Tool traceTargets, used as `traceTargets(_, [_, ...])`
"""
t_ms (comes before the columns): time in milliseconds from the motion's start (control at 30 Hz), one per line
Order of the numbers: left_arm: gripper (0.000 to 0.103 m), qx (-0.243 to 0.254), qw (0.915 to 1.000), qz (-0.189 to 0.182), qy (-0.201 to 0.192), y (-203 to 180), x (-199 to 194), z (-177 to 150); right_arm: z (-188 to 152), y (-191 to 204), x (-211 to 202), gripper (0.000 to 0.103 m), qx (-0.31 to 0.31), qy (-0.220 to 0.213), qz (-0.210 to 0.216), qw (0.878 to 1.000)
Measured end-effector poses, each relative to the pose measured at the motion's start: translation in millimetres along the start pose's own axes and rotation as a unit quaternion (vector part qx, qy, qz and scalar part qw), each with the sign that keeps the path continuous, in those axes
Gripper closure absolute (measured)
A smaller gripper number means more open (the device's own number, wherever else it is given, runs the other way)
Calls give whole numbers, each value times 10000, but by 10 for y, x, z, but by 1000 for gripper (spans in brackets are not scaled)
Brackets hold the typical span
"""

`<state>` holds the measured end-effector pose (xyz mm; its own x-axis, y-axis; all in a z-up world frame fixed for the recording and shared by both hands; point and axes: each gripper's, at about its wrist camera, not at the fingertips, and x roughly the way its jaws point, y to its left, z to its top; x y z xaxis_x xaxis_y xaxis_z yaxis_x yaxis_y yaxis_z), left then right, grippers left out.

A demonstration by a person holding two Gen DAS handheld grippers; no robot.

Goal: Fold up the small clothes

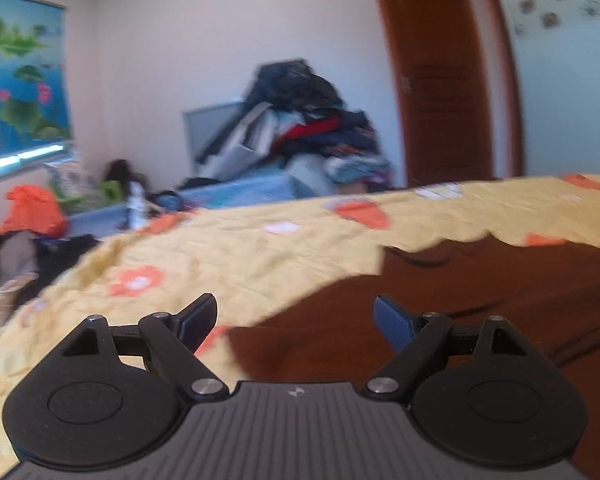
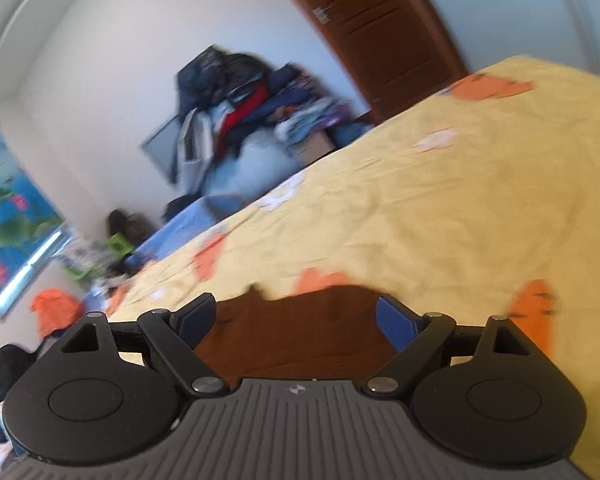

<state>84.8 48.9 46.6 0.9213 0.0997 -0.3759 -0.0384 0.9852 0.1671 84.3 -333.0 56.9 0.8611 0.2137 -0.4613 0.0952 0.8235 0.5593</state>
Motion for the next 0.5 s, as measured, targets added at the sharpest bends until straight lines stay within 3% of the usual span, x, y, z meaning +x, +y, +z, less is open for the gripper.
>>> traceTargets(67, [17,111,9985,-334,419,-170,196,-50,-50,125,190,14,-115,462,186,9987])
traceTargets(133, [17,116,9911,-683,1136,-282,455,-191,-175,212,424,12,-315,1150,345,9923])
traceTargets(200, [16,-131,9904,-818,1106,-218,495,-254,-327,188,641,13,-543,1683,154,9841])
traceTargets(233, [16,-228,9889,-873,1177,-165,519,-264,-371,150,637,12,-851,1469,291,9850])
traceTargets(267, [16,-300,9881,-929,1188,-131,526,-279,-374,99,635,17,-1080,1335,350,9845])
traceTargets(333, [14,-157,9883,-949,1184,-152,533,-288,-289,-53,622,23,-786,1255,491,9878])
traceTargets(400, [13,-54,9884,-947,1185,-161,542,-286,-183,-166,590,37,-367,1266,479,9901])
traceTargets(433, [13,5,9886,-941,1178,-153,546,-282,-147,-194,554,37,-244,1221,357,9916])
traceTargets(500, [12,146,9898,-867,1119,-128,531,-290,-126,-146,405,21,-181,1047,44,9943])
